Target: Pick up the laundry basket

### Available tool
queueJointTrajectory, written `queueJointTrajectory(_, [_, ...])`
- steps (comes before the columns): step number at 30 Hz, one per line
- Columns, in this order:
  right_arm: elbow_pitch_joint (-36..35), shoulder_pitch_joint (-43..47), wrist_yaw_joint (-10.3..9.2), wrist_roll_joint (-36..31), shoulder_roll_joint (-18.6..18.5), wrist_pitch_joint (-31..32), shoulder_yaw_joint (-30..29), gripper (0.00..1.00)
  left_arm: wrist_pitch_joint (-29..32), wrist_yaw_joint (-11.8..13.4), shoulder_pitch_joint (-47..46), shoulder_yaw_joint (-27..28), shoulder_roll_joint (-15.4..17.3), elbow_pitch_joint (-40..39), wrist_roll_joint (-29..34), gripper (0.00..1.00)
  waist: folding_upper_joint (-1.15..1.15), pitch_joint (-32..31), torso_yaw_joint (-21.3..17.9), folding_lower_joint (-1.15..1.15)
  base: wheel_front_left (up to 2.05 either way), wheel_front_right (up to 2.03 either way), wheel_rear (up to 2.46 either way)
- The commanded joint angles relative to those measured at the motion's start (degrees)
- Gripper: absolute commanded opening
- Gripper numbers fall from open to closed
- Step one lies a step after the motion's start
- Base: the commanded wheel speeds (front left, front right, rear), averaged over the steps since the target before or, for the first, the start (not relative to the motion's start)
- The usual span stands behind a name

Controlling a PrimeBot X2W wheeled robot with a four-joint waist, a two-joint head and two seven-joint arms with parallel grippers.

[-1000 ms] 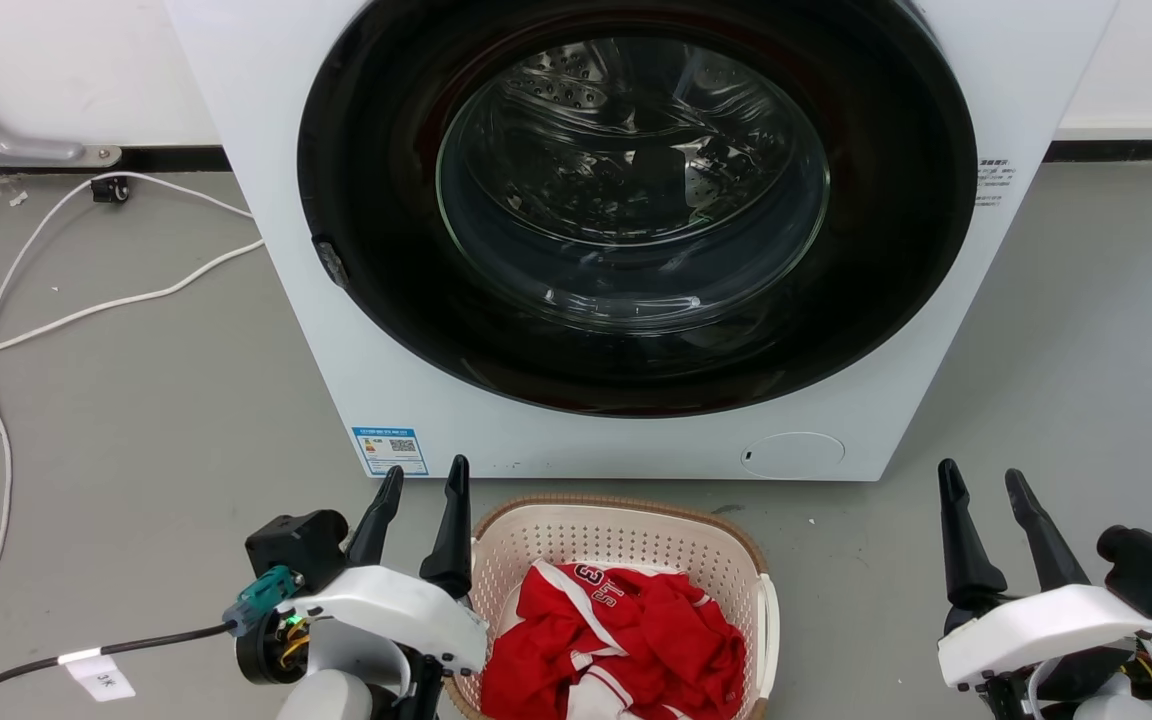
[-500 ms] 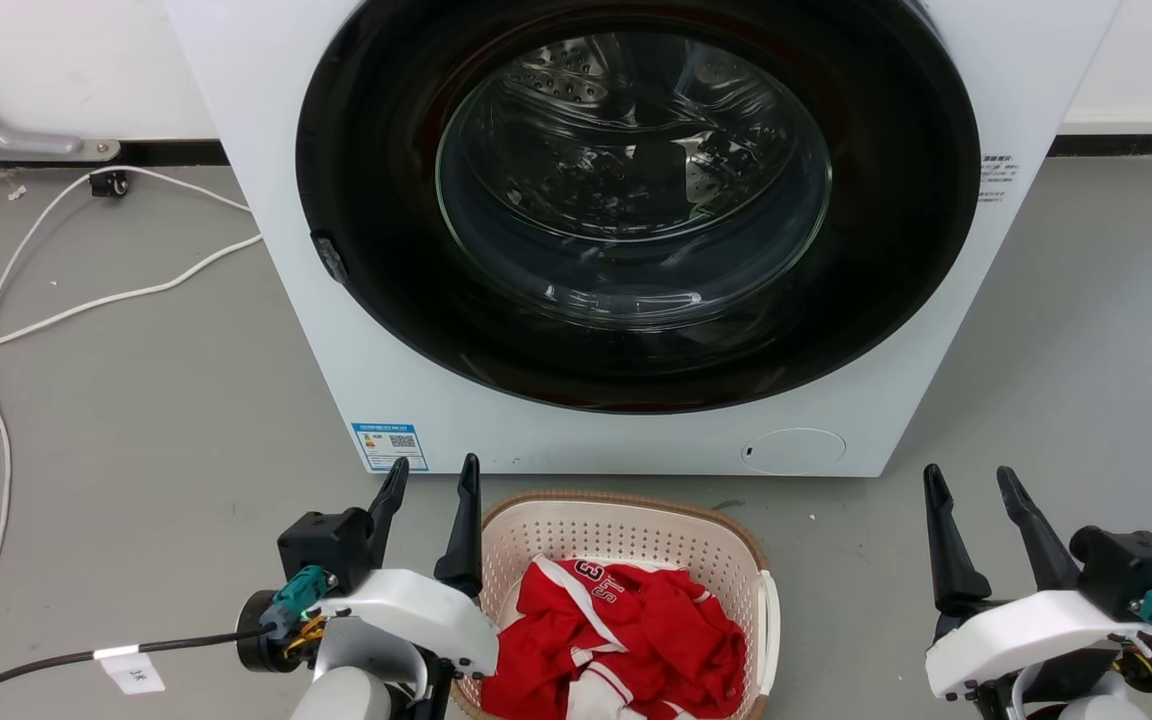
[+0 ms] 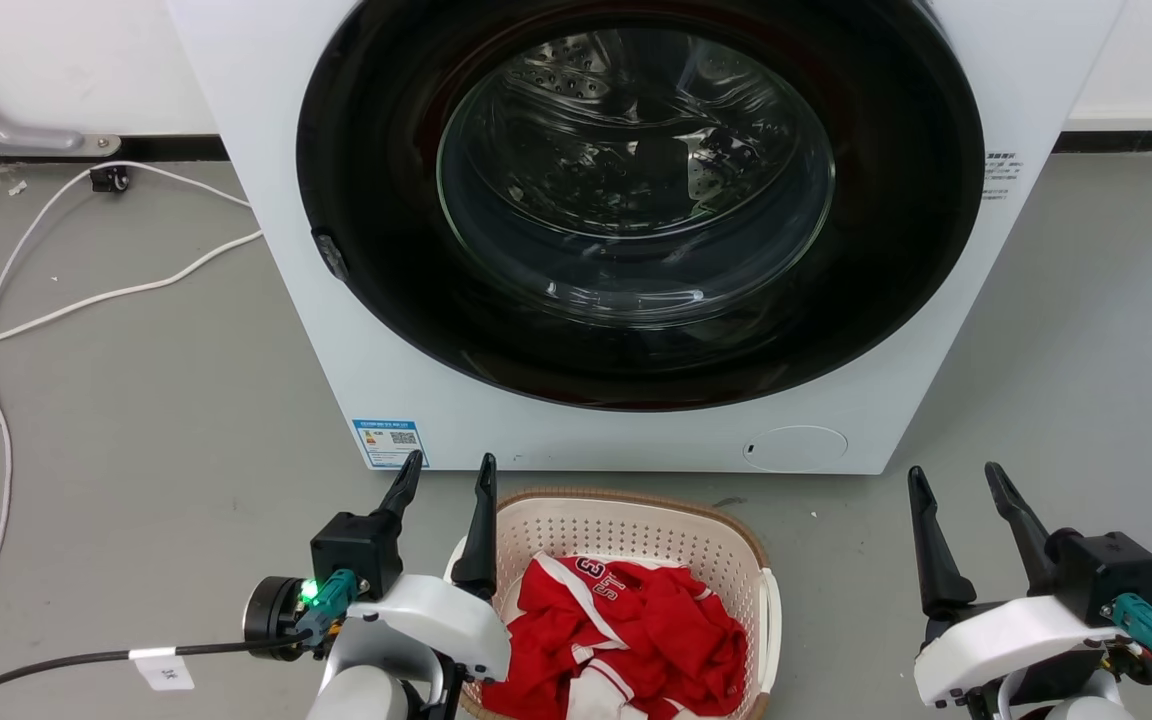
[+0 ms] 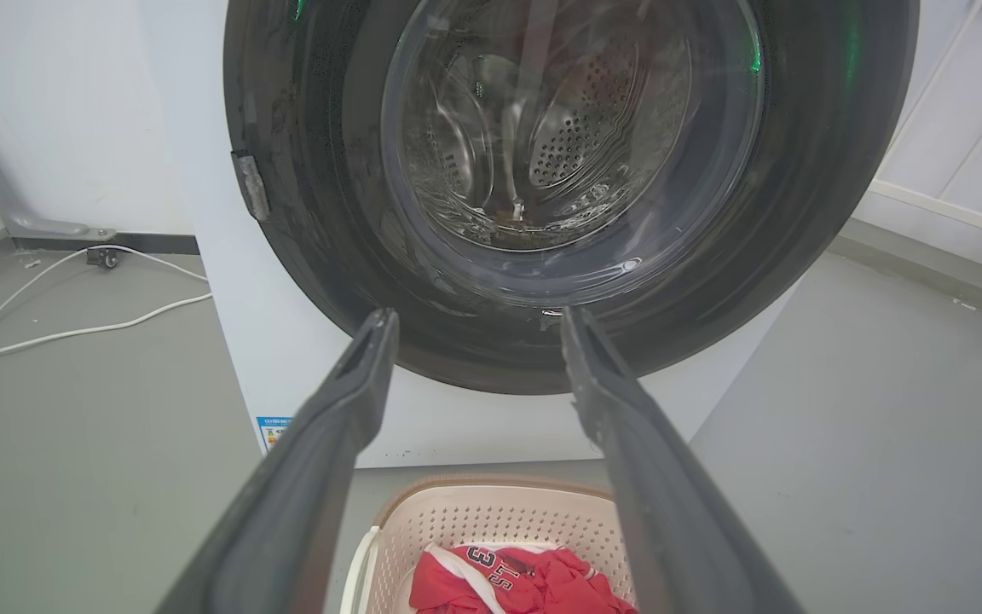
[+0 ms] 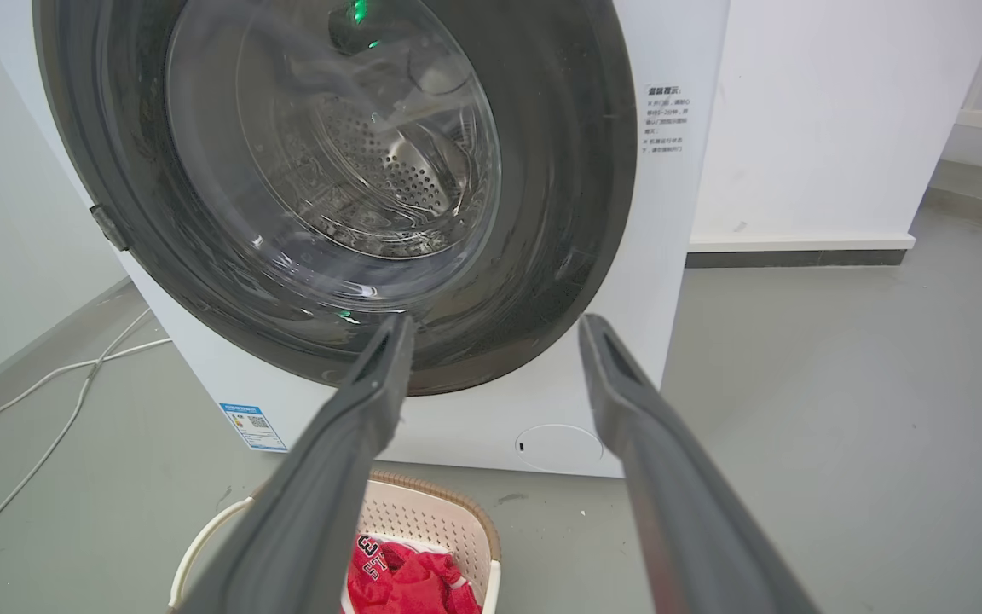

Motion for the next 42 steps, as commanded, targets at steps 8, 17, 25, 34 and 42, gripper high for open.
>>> queueJointTrajectory(8, [-0.67,0.38,-0.02,-3.04,0.14,-1.02,0.36,1.0,-1.32,0.12,-1.07,-0.55,0.14,0.08,2.9,1.0,0.0,0.29,0.08,0.0,0.0,0.0,0.0])
queueJointTrajectory(17, [-0.46,0.6,-0.02,-4.67,0.15,-1.93,0.24,1.0,-2.31,0.77,-1.15,-0.95,0.15,1.04,4.9,1.0,0.0,0.4,0.14,0.0,0.0,0.0,0.0])
queueJointTrajectory(25, [-0.04,0.7,-0.02,-4.6,0.16,-2.33,0.2,1.0,-2.71,0.97,-1.32,-0.92,0.15,1.79,5.22,1.0,0.0,0.41,0.22,0.0,0.0,0.0,0.0])
queueJointTrajectory(34, [0.41,0.19,-0.02,-3.56,0.16,-2.54,0.14,1.0,-2.7,0.62,-1.61,-0.67,0.14,2.43,4.14,1.0,0.0,0.5,0.24,0.0,0.0,0.0,0.0])
queueJointTrajectory(42, [0.73,-0.06,-0.02,-3.27,0.16,-2.65,0.05,1.0,-2.64,0.79,-1.76,-0.71,0.14,3.05,3.78,1.0,0.0,0.57,0.24,0.0,0.0,0.0,0.0])
